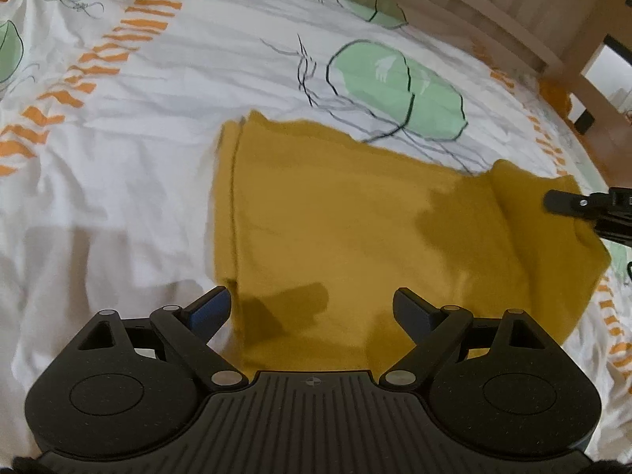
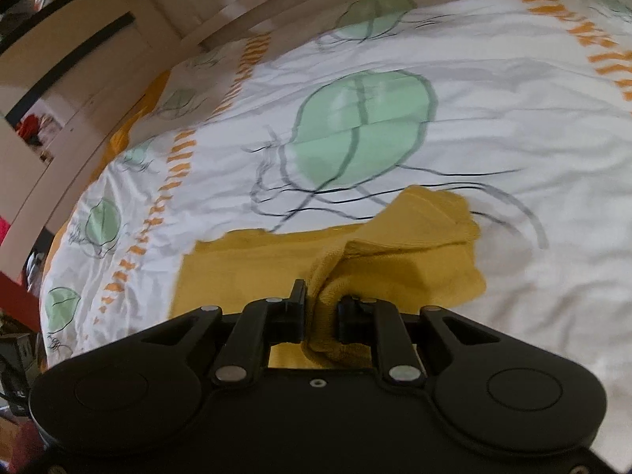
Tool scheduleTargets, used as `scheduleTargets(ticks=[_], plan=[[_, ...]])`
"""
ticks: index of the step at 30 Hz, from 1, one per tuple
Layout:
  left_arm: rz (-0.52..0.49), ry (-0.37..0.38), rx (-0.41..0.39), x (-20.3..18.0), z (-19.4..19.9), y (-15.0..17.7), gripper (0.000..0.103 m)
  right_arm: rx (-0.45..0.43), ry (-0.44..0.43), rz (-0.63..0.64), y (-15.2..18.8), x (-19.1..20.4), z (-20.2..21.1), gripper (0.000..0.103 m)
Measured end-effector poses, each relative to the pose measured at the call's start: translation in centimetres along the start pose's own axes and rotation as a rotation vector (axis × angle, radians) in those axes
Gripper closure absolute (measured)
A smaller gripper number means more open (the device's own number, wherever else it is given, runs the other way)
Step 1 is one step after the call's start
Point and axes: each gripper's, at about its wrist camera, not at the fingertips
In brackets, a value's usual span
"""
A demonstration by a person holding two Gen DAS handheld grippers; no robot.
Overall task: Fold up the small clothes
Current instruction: 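Fold the held side edge over the sweater and open the right gripper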
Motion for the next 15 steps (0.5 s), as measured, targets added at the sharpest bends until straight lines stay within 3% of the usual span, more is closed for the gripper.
scheduleTargets(ticks=[7,15], plan=[[0.015,0.013,-0.066,2.6,-0.3,-0.3,0.014,0.049,-0.034,0.002,1.0,4.4,-3.8,0.08],[0.119,0.038,-0.091,5.6,0.0,0.0,0.014,0.103,-0.06,0.035,2.5,8.6,-7.8,0.08]])
Point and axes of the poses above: each gripper's, at about its wrist camera, not at the fingertips, and z roughly against the way its jaws point, x to its left, y to its underside, and after that the axes turned 12 degrees about -z, right-handed
